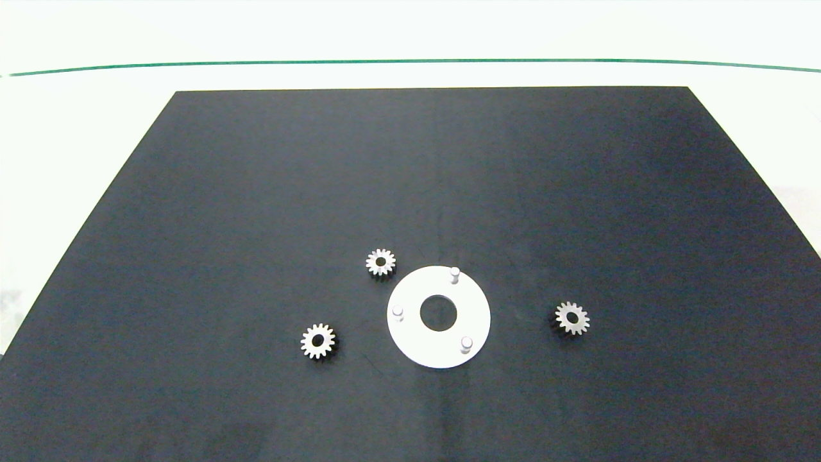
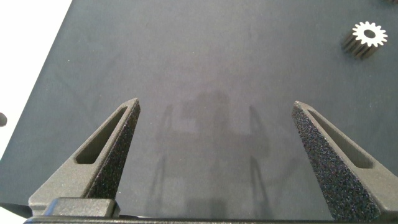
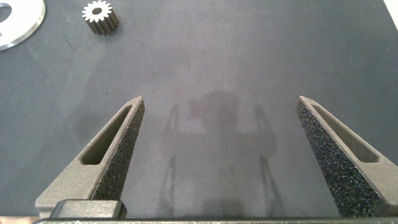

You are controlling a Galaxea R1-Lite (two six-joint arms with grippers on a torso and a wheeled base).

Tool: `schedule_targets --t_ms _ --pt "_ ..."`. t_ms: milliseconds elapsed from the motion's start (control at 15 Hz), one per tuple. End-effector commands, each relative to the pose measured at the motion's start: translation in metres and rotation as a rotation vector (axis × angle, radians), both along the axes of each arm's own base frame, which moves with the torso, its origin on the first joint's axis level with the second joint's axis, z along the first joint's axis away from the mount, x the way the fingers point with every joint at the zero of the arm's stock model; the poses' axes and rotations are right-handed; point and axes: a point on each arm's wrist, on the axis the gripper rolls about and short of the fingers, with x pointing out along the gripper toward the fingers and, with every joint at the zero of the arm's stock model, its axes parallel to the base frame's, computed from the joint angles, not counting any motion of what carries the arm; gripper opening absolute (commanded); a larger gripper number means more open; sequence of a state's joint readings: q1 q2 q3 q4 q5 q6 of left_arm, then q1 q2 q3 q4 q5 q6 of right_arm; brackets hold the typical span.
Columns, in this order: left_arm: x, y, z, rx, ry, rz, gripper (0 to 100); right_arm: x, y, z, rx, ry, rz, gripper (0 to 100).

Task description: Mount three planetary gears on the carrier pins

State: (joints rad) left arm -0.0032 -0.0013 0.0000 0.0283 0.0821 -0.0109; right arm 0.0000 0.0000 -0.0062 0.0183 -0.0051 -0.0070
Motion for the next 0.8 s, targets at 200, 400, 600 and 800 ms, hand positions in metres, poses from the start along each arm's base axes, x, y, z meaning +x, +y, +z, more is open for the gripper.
schedule_targets --t_ms 200,400,600,800 --pt "-0.001 0.000 0.010 0.047 -0.013 -0.015 100 -0.003 0.000 0.016 -0.010 -0.001 -0.010 100" --pt "-0.017 0.002 0.049 0.058 0.051 -0.066 100 -0.001 0.000 0.065 -0.009 0.006 -0.012 100" --pt "-0.035 0.005 0.063 0.077 0.156 -0.101 100 0.013 -0.001 0.076 -0.021 0.100 -0.047 100" --pt "-0.036 0.005 0.065 0.078 0.150 -0.103 100 0.025 -0.003 0.104 -0.094 0.142 -0.144 100"
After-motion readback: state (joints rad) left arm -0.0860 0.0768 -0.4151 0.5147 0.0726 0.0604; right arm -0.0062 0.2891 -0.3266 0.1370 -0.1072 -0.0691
